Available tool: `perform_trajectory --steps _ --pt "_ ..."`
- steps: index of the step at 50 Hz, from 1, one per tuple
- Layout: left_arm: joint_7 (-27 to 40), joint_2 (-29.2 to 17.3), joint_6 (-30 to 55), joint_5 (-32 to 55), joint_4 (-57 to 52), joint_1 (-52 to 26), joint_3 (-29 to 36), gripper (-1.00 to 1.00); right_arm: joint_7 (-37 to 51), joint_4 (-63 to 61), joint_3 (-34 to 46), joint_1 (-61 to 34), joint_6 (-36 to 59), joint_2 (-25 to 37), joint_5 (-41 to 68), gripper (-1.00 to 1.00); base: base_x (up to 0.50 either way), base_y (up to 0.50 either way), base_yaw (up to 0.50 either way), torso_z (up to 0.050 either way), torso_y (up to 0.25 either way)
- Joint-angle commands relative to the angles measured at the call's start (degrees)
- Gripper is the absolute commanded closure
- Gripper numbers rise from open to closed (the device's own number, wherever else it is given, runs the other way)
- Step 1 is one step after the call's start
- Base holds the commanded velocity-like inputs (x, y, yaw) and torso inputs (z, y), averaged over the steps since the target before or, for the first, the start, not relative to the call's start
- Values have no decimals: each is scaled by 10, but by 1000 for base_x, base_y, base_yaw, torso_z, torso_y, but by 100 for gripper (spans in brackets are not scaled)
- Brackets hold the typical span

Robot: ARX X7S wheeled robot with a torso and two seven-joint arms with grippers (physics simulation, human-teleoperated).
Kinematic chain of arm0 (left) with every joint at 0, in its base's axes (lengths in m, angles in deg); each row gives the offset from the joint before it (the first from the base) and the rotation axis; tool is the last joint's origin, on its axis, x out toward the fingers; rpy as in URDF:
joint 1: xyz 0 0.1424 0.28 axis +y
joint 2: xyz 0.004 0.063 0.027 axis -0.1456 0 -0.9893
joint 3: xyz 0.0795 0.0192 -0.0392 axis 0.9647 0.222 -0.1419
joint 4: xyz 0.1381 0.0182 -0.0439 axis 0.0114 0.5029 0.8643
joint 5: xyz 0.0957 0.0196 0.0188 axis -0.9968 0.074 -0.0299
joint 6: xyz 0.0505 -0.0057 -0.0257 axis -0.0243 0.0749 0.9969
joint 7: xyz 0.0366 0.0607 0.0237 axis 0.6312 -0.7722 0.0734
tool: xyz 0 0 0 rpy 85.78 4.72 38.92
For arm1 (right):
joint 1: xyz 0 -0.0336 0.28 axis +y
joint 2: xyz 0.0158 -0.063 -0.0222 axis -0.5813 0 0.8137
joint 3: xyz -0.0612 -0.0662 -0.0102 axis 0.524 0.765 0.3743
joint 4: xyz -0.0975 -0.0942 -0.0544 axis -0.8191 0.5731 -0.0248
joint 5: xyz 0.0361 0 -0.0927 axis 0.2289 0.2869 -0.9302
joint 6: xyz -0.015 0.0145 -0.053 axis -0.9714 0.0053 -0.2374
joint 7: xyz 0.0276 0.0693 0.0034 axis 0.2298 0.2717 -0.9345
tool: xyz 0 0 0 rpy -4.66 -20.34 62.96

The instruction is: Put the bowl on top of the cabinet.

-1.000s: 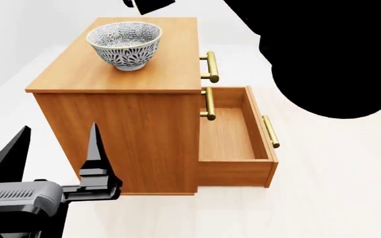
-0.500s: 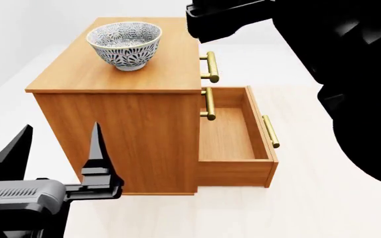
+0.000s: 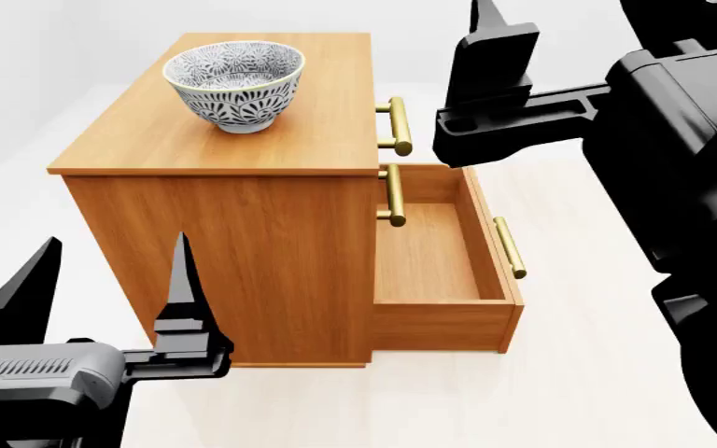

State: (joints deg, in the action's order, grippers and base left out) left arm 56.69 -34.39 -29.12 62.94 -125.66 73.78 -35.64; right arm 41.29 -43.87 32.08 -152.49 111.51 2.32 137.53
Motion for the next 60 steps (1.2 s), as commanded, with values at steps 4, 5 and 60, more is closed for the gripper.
perform_trajectory --steps 4,5,60 --pt "5 -2 0 0 -3 0 2 -100 15 -64 1 75 -37 58 -34 -100 0 0 0 0 0" --pt "3 -1 0 -3 -1 0 5 -100 16 -68 3 80 -38 61 -37 -100 0 0 0 0 0" --pt "14 -8 5 -2 -9 -13 15 -100 83 -164 573 15 -333 217 -553 -100 0 0 0 0 0"
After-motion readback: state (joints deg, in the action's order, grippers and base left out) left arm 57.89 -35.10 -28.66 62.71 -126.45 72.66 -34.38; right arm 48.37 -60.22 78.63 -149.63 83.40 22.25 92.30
